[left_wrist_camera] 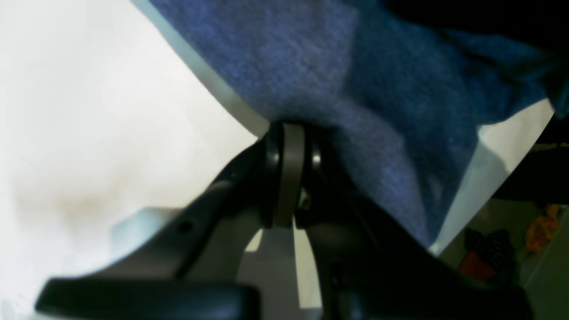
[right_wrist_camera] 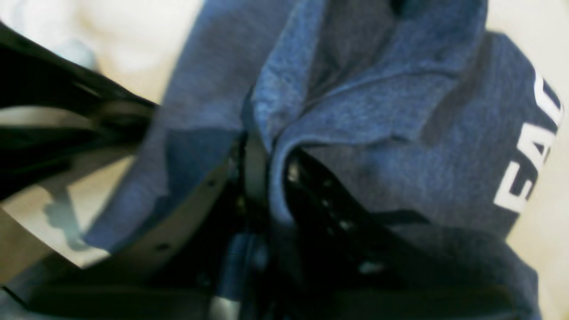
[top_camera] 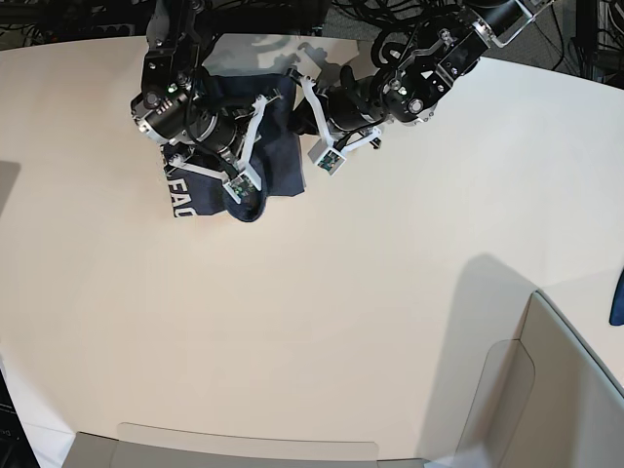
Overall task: Layout the t-shirt on the table in an organized manner, then fold the t-shirt properly
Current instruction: 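Fold the held end over onto the stack with the right gripper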
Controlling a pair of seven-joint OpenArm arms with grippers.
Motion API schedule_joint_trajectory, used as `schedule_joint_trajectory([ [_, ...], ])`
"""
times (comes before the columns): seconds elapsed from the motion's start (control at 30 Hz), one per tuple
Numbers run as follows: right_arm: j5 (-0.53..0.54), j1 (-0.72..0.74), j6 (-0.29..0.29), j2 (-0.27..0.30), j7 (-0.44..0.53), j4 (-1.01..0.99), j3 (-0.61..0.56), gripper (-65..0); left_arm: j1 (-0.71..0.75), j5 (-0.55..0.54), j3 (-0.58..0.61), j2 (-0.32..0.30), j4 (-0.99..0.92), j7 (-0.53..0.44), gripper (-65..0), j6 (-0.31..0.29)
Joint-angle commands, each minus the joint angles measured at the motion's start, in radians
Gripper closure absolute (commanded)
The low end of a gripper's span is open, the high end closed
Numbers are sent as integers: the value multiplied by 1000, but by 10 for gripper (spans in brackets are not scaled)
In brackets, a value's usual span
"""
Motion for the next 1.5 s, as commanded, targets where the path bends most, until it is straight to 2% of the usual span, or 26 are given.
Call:
schedule_joint_trajectory([
  [0.0,16,10,5,-6,17,17,-18,-203,1,12,2,-5,2,24,0,7],
  [0.13,16,10,5,-6,19,17,-44,-365,15,12,-4,-5,2,24,0,7],
  [0.2,16,13,5,-6,19,17,-46,-410,18,12,-4,-5,2,23,0,7],
  [0.4,39,31,5,-3,19,21,-46,-416,20,12,-4,-6,2,20,0,7],
  [0.6,222,109,5,16,19,20,-16,-417,20,12,-4,-6,2,20,0,7],
  [0.8,418,185,5,12,20,18,172,-417,21,15,-4,-8,1,20,0,7],
  [0.9,498,194,5,17,20,17,356,-416,32,15,-4,-8,-19,18,0,7],
  [1.0,523,183,5,42,14,17,504,-413,34,16,-3,-8,-41,14,0,7],
  [1.03,523,174,5,57,13,17,536,-400,34,16,-1,-6,-42,14,0,7],
  [1.1,523,160,5,94,19,17,591,-329,34,16,0,-6,-45,14,0,7],
  [1.17,529,154,5,129,19,17,680,-201,34,16,-1,-6,-45,14,0,7],
  [1.27,549,154,5,134,16,17,797,-4,34,16,-3,-6,-45,14,0,7],
  [1.33,555,152,5,132,14,17,834,0,34,16,0,-6,-47,14,0,7],
  [1.47,539,123,5,126,14,15,820,0,34,16,2,-5,-47,14,0,7],
])
